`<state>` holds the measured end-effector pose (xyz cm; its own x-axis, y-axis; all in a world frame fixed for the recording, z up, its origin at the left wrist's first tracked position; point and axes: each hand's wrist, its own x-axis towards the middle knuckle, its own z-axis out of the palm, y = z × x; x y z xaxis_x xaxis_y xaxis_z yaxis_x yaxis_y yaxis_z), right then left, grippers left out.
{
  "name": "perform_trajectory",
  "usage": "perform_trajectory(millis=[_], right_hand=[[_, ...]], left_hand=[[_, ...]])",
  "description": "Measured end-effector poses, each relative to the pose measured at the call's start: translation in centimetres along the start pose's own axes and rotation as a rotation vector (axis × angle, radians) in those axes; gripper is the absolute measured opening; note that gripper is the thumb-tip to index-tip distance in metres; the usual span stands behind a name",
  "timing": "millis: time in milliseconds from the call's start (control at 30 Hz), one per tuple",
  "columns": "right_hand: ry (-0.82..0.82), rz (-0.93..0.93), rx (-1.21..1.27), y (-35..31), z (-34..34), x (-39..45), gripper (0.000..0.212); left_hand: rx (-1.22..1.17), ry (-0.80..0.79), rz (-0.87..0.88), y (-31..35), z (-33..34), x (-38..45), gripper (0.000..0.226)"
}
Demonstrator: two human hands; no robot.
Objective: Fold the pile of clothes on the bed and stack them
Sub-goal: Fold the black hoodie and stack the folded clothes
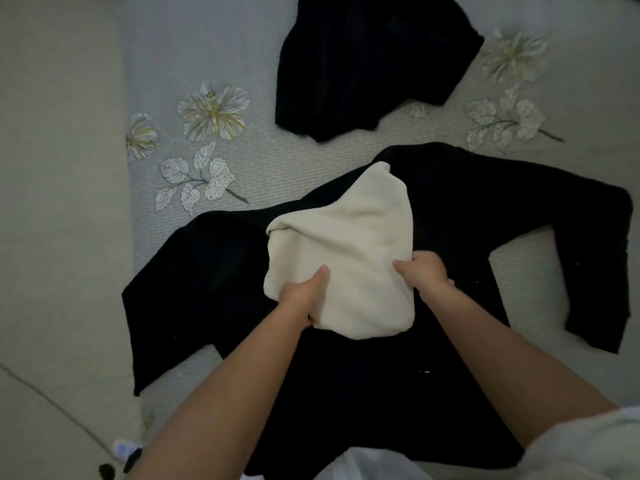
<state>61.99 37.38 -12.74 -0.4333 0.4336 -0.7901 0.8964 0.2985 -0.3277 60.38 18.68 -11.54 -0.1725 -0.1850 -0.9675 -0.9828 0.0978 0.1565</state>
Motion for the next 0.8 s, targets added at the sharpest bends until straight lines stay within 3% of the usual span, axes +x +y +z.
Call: perform_trajectory(millis=[67,167,233,333,400,433,467,533,600,700,800], right_hand=[[0.021,-0.057,0.044,0.3,-0.3,-0.4,0.019],[-0.024,-0.168,0.233,0.9,-2.0,-1.7,0.025],[-0.023,-0.251,0.315,1.3,-3.6,-2.6,0.022],[0.175,-0.407,0.364,1.4,-5.5,-3.6,0.017],[0.316,-0.473,0.331,1.8,-5.3,-4.5,0.021],[0.351,-0.479,0.284,2.2,-4.5,-4.7,0.016],[0.348,-0.448,0.195,2.7,-3.3,-4.9,0.010],[0.228,-0.282,-0.027,4.0,-0.5,-5.0,0.036],[0.066,-0.110,-0.246,5.5,1.6,-4.8,0.061],[0.065,-0.127,-0.464,6.2,2.4,-4.3,0.082],[0.206,-0.346,-0.557,5.9,2.1,-3.9,0.095]], left_hand=[[-0.042,0.139,0.065,-0.6,1.4,0.9,0.069],[-0.125,0.220,0.228,-1.2,2.9,1.0,0.030],[-0.290,0.080,0.335,-0.8,2.8,0.1,0.019],[-0.698,-0.382,0.487,0.0,1.1,-1.7,0.027],[-0.847,-0.565,0.447,-0.7,0.1,-2.0,0.034],[-0.857,-0.550,0.371,-1.6,-0.2,-1.7,0.036],[-0.823,-0.473,0.277,-2.6,-0.3,-1.4,0.035],[-0.604,-0.187,0.104,-4.7,-0.2,-0.3,0.026],[-0.312,0.149,0.050,-5.8,-0.5,0.6,0.021],[-0.094,0.504,0.280,-4.9,-2.0,0.9,0.034],[-0.098,0.562,0.509,-1.8,-3.3,1.2,0.041]])
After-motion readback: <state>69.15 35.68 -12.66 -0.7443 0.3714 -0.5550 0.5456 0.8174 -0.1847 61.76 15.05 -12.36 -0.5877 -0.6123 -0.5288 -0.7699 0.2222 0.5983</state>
